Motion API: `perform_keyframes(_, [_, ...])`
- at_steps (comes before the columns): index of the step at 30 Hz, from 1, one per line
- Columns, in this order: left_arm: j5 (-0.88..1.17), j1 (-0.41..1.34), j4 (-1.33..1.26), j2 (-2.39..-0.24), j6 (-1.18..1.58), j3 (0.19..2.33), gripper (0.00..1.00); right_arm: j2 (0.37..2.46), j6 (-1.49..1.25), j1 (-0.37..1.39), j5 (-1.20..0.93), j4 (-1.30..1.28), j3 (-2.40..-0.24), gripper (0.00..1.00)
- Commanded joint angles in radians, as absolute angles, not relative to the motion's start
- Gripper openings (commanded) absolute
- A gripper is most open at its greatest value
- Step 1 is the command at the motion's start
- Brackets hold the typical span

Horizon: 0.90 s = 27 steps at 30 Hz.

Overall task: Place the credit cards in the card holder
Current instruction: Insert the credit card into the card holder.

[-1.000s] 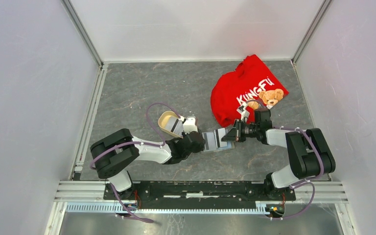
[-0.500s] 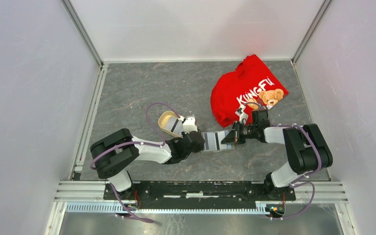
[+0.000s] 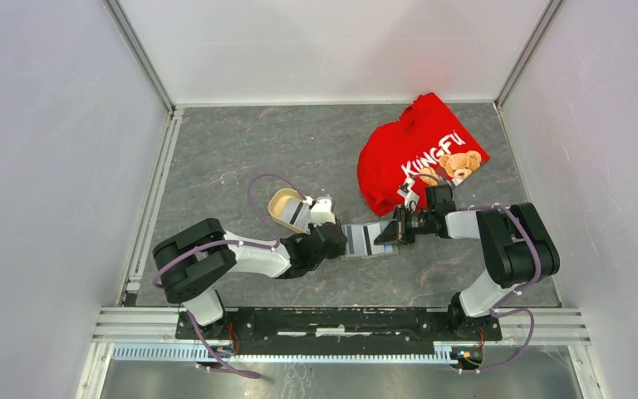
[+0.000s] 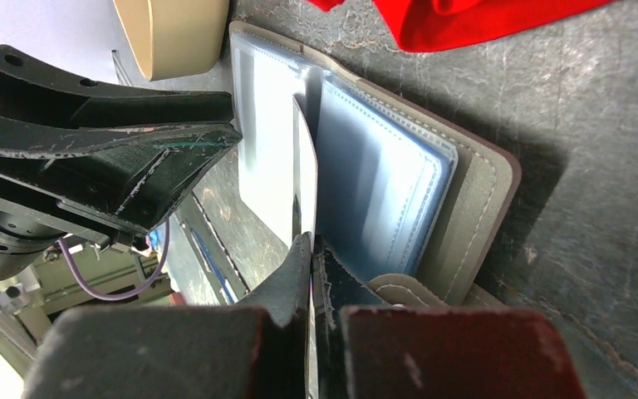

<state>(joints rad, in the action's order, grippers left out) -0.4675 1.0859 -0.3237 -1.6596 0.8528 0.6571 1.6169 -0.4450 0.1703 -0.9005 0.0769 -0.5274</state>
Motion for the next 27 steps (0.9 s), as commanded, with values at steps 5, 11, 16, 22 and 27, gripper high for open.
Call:
perform_keyframes(5, [-0.391, 1.089, -0.282, -1.697, 0.770, 0.622, 0.33, 1.700, -0.434, 0.181, -0.846, 0.025, -0.559, 0.00])
perform_keyframes(11, [-0.388, 1.089, -0.286, -1.700, 0.773, 0.623, 0.33, 1.689, -0.442, 0.181, -0.837, 0.012, -0.569, 0.00])
perform_keyframes(16, [-0.394, 1.089, -0.275, -1.696, 0.771, 0.625, 0.33, 1.676, -0.447, 0.173, -0.816, 0.016, -0.561, 0.00])
perform_keyframes(22, [-0.387, 1.088, -0.278, -1.703, 0.766, 0.628, 0.33, 1.723, -0.415, 0.174, -0.821, 0.005, -0.609, 0.00])
perform_keyframes(27, [-0.385, 1.089, -0.278, -1.701, 0.766, 0.622, 0.33, 1.741, -0.369, 0.174, -0.804, -0.029, -0.634, 0.00])
